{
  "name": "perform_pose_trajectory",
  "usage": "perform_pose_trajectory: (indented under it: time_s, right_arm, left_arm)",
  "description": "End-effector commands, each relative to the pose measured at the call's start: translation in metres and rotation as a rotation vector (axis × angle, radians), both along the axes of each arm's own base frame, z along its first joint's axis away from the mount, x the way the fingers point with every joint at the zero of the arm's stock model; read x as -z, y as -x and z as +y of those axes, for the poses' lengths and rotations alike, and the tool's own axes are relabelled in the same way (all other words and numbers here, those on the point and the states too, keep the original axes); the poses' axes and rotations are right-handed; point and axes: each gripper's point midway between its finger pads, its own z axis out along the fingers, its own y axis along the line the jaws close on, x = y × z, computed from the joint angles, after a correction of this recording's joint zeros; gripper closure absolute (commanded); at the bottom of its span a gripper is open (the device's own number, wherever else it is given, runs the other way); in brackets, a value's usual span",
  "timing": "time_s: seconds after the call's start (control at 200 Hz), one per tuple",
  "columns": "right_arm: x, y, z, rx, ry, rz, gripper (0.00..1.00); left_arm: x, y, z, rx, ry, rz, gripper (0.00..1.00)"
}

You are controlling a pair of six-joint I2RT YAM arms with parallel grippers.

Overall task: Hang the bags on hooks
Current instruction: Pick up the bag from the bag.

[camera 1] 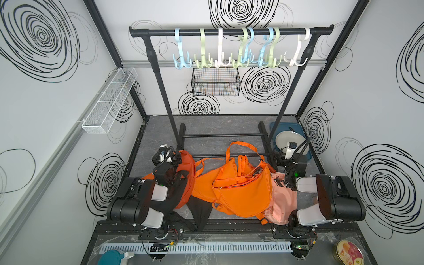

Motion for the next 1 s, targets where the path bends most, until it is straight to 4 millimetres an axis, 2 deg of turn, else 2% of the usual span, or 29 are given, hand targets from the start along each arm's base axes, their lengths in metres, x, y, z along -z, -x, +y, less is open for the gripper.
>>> perform_pose_trajectory:
  time_s: [0.0, 0.355, 0.39, 0.445, 0.465, 0.55, 0.66, 0.721, 0.786, 0.841, 0.876, 0.936, 0.991]
  right_arm:
    - [-0.010, -0.004, -0.001, 0.004, 0.012, -0.028, 0.00]
    - [-0.011, -0.002, 0.001, 0.000, 0.020, -0.033, 0.00]
    - [-0.018, 0.002, -0.001, 0.023, 0.061, -0.067, 0.00]
    - [-0.043, 0.002, -0.011, 0.115, 0.092, -0.136, 0.00]
    - [-0.045, 0.001, -0.011, 0.123, 0.098, -0.111, 0.00]
    - [-0.066, -0.005, -0.016, 0.174, 0.056, 0.003, 0.00]
    - [-0.094, 0.002, -0.034, 0.334, -0.052, 0.017, 0.00]
    - [-0.106, 0.012, -0.046, 0.450, -0.170, 0.000, 0.00]
    - [-0.105, 0.027, -0.057, 0.565, -0.380, 0.013, 0.00]
    - [-0.107, 0.026, -0.040, 0.436, -0.521, 0.039, 0.00]
    - [-0.116, 0.023, -0.025, 0.306, -0.554, 0.017, 0.00]
    - [-0.127, 0.025, -0.005, 0.203, -0.633, -0.012, 0.00]
    - [-0.142, 0.029, 0.016, 0.096, -0.669, -0.050, 0.00]
  left_arm:
    - [-0.013, -0.003, -0.002, 0.003, -0.011, -0.045, 0.01]
    - [-0.016, -0.003, -0.001, -0.006, -0.009, -0.054, 0.01]
    - [-0.021, -0.003, -0.002, -0.006, -0.015, -0.049, 0.01]
    - [-0.029, -0.005, -0.005, -0.002, -0.031, -0.025, 0.01]
    - [-0.031, -0.006, -0.006, -0.002, -0.039, -0.013, 0.01]
    - [-0.053, -0.004, -0.016, 0.009, -0.075, -0.036, 0.01]
    - [-0.095, 0.012, -0.026, -0.005, -0.027, -0.186, 0.01]
    - [-0.108, 0.011, -0.036, 0.024, 0.017, -0.199, 0.01]
    - [-0.121, 0.007, -0.051, 0.095, 0.089, -0.211, 0.01]
    - [-0.135, 0.006, -0.065, 0.168, 0.201, -0.235, 0.01]
    - [-0.142, 0.006, -0.072, 0.213, 0.269, -0.239, 0.01]
    - [-0.158, 0.009, -0.092, 0.335, 0.327, -0.259, 0.01]
    - [-0.166, 0.013, -0.093, 0.376, 0.466, -0.275, 0.01]
